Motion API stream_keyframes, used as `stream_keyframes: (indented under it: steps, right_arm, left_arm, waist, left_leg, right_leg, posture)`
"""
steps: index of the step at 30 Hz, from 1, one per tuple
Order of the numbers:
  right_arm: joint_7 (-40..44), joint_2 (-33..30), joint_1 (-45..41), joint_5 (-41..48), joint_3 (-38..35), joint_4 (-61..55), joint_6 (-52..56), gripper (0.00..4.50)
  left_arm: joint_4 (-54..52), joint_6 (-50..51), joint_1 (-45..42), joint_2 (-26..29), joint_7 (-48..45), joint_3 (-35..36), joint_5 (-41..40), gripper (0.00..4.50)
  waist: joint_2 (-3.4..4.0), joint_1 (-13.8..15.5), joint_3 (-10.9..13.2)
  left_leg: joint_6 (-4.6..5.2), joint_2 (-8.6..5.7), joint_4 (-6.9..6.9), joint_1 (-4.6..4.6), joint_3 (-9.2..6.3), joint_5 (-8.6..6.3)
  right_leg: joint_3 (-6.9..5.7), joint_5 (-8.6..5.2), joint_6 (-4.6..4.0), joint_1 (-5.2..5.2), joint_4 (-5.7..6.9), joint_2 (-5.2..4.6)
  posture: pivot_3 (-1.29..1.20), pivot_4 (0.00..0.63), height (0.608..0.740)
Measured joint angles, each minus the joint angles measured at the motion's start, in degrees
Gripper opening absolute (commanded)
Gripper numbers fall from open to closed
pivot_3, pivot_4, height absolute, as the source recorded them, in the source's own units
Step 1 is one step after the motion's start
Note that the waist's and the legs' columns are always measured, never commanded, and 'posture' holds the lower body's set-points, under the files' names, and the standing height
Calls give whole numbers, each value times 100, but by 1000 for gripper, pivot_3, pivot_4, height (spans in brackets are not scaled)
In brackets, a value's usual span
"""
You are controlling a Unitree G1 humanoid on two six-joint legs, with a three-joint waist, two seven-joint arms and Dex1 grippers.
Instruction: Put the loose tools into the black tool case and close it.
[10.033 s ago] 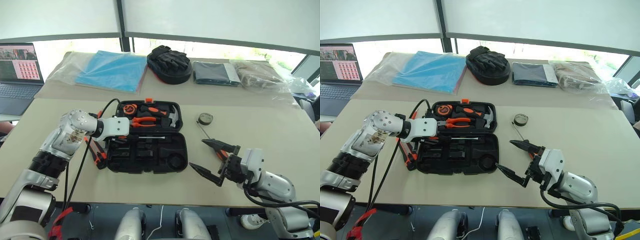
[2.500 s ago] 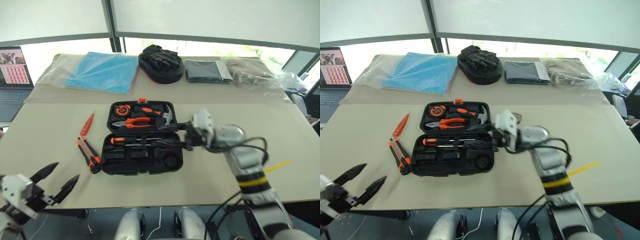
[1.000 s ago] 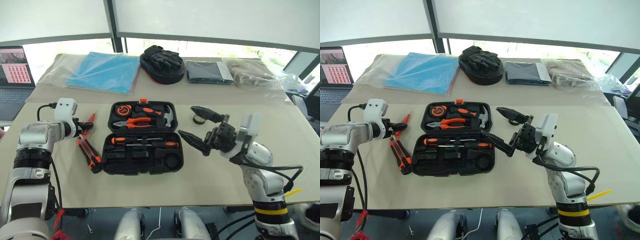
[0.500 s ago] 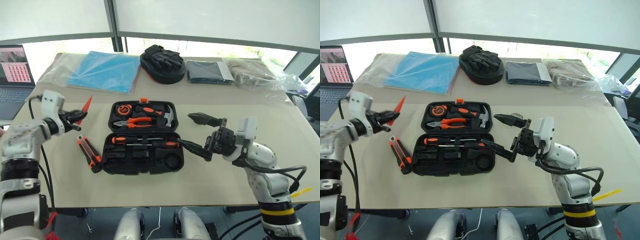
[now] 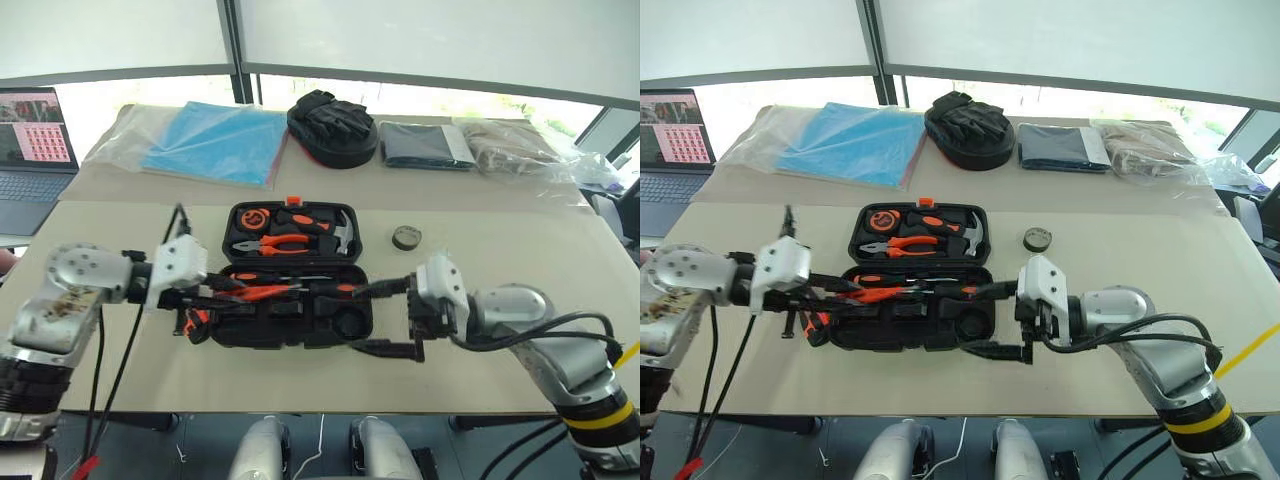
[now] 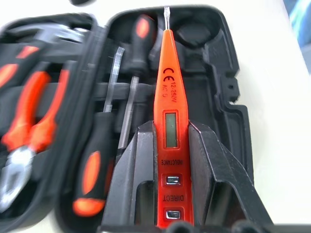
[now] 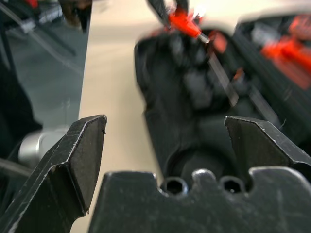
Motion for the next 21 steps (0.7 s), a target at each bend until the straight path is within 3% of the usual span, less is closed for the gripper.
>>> stream_keyframes:
  steps: [14,21]
  right_arm:
    - [-39,81,191,-153,5,-19,41,4500]
    - [-102,112,221,-148,-58,-94,44,4500]
  left_arm:
    - [488,-177,-592,-114,249,-674,1172,456]
    - [322,310,-791,-241,310,-903,1454,456]
  waist:
    - [-1,7,1]
    - [-1,3,0]
  left_leg:
    - [0,0,5,-5,-3,0]
    - [0,1,8,6,-4,0]
  right_leg:
    - [3,-3,4,2,-1,9]
    - [3,-4,7,14,2,10]
  posture:
    - [0,150,740]
    - [0,150,740]
